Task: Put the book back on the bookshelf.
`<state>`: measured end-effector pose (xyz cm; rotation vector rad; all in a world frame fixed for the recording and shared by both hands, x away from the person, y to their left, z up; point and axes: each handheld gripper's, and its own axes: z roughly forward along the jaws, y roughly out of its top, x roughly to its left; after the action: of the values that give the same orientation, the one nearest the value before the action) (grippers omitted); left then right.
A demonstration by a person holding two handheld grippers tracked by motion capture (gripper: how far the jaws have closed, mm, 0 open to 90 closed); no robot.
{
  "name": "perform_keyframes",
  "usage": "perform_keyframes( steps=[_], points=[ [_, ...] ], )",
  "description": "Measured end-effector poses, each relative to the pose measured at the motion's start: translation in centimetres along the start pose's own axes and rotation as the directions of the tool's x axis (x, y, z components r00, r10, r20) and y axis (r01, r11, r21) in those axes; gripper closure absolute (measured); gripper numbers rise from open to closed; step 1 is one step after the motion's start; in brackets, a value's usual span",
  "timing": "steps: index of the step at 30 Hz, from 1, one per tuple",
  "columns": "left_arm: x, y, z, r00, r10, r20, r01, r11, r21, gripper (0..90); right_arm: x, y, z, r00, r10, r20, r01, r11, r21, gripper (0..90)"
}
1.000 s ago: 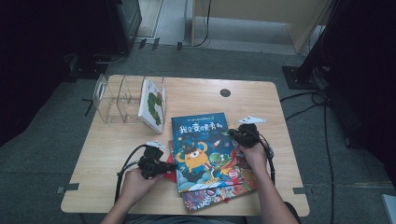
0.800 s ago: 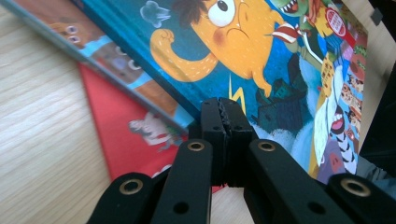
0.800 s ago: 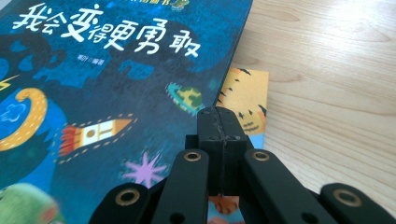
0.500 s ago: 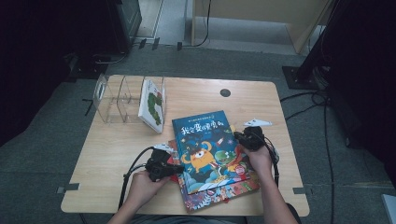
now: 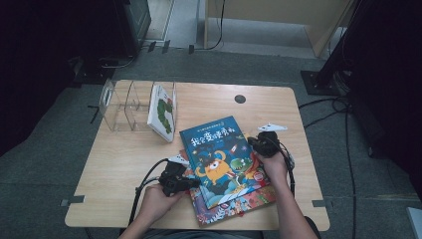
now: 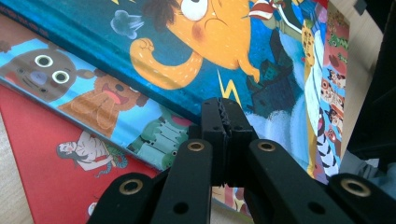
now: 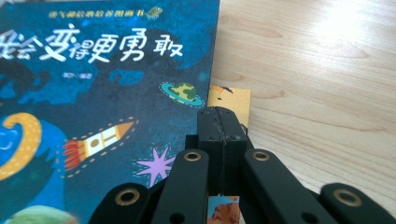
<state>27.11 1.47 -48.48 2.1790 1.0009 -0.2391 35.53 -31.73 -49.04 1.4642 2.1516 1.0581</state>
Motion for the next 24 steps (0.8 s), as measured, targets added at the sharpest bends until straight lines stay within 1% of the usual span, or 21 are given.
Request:
perform_keyframes(
  steps=[1,2,3,5,10,12,13,14,16,17,19,21,23,24],
  points=[
    [0.0,0.0,0.0,1.0000,0.003,-0.002,-0.003,1.0000,0.003,90.0,0.0,0.0,-0.3,1.0000,0.001,0.001,-0.001,0.9999,-0.012,90.0],
    [0.0,0.0,0.0,1.0000,0.003,-0.002,-0.003,1.0000,0.003,90.0,0.0,0.0,-0.3,1.0000,0.001,0.001,-0.001,0.9999,-0.012,90.0],
    [-0.1,0.1,0.1,1.0000,0.005,-0.002,-0.005,1.0000,0.001,90.0,-0.1,-0.1,-1.0,1.0000,-0.005,0.007,0.006,0.9994,-0.035,90.0],
    [-0.3,0.2,0.4,1.0000,0.007,0.005,-0.007,1.0000,0.002,90.0,-0.2,-0.5,-1.7,1.0000,-0.008,0.005,0.008,0.9992,-0.040,90.0],
    [-1.0,0.8,1.3,0.9994,0.031,0.018,-0.031,0.9995,0.007,90.0,-0.3,-1.7,-3.3,0.9995,-0.031,0.009,0.031,0.9979,-0.056,88.6],
    [-1.1,0.9,1.5,0.9992,0.034,0.022,-0.034,0.9994,0.008,90.0,-0.3,-2.2,-3.9,0.9996,-0.028,0.007,0.029,0.9965,-0.078,88.5],
    [-1.4,1.2,1.9,0.9983,0.051,0.028,-0.051,0.9987,0.006,90.0,-0.2,-2.4,-4.3,0.9996,-0.026,0.007,0.026,0.9962,-0.083,88.7],
    [-1.5,1.3,2.0,0.9978,0.059,0.030,-0.059,0.9982,0.008,90.0,-0.2,-2.6,-4.6,0.9996,-0.029,0.008,0.029,0.9959,-0.085,89.4],
    [-1.5,1.4,2.1,0.9977,0.059,0.032,-0.060,0.9982,0.010,90.0,-0.2,-2.9,-4.9,0.9995,-0.032,0.009,0.032,0.9958,-0.086,90.0],
    [-1.6,1.6,2.3,0.9970,0.069,0.035,-0.069,0.9975,0.016,90.0,-0.1,-3.1,-5.1,0.9995,-0.031,0.007,0.031,0.9957,-0.087,90.0],
    [-1.7,1.9,2.6,0.9963,0.075,0.042,-0.076,0.9970,0.016,90.0,0.0,-3.8,-5.8,0.9996,-0.027,0.005,0.028,0.9961,-0.084,90.0],
    [-1.9,2.3,2.9,0.9957,0.078,0.051,-0.079,0.9967,0.017,90.0,0.1,-4.7,-6.6,0.9997,-0.022,0.012,0.023,0.9966,-0.079,90.0],
    [-2.0,2.4,3.1,0.9955,0.080,0.050,-0.081,0.9966,0.016,90.0,0.1,-5.3,-7.2,0.9996,-0.021,0.017,0.022,0.9973,-0.069,90.0],
    [-2.2,2.6,3.3,0.9942,0.097,0.047,-0.098,0.9951,0.014,90.0,0.1,-5.6,-7.4,0.9996,-0.020,0.019,0.021,0.9976,-0.066,90.0]
  ],
)
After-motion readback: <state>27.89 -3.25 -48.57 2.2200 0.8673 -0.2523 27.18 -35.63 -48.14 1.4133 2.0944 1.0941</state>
